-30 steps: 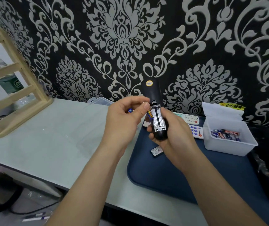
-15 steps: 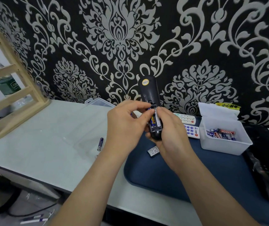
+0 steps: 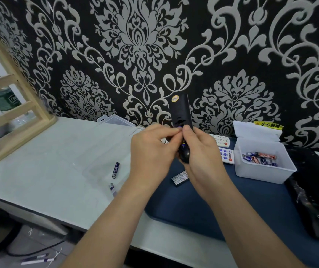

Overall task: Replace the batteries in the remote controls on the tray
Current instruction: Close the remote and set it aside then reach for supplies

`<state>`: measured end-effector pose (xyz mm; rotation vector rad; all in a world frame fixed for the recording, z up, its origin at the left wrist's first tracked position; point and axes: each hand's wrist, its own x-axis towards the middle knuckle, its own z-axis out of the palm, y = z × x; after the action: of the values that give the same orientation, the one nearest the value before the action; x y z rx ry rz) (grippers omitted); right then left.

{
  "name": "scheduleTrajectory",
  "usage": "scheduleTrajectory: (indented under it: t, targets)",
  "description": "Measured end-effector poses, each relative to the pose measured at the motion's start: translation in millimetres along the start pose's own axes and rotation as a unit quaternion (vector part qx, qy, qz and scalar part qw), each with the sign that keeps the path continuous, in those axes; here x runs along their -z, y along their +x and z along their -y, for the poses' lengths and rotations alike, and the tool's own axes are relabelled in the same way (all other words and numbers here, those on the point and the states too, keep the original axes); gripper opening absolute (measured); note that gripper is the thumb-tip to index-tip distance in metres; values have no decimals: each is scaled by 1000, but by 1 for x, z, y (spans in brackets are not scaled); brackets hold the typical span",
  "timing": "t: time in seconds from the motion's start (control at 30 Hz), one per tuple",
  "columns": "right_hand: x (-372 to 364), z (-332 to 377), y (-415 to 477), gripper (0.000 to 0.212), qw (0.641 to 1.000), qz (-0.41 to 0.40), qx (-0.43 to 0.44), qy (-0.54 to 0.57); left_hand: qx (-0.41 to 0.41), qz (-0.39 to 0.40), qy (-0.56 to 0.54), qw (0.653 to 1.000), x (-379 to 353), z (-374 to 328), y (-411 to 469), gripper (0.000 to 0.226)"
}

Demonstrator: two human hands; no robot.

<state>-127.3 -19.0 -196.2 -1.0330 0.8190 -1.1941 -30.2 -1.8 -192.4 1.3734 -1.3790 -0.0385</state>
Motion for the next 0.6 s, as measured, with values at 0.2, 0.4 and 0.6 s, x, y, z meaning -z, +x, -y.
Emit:
scheduleTrajectory:
  t: [0.2, 0.4, 0.6]
  targets:
    - [10, 7, 1, 23, 996, 82, -18, -6, 343, 44, -325, 880, 14, -15, 8, 8]
    - [12, 6, 2, 25, 998, 58, -5, -6, 437, 157, -428, 775, 26, -1, 15, 52]
    - [13, 10, 2, 23, 999, 47, -8, 10, 382, 155, -460, 786, 30, -1, 15, 59]
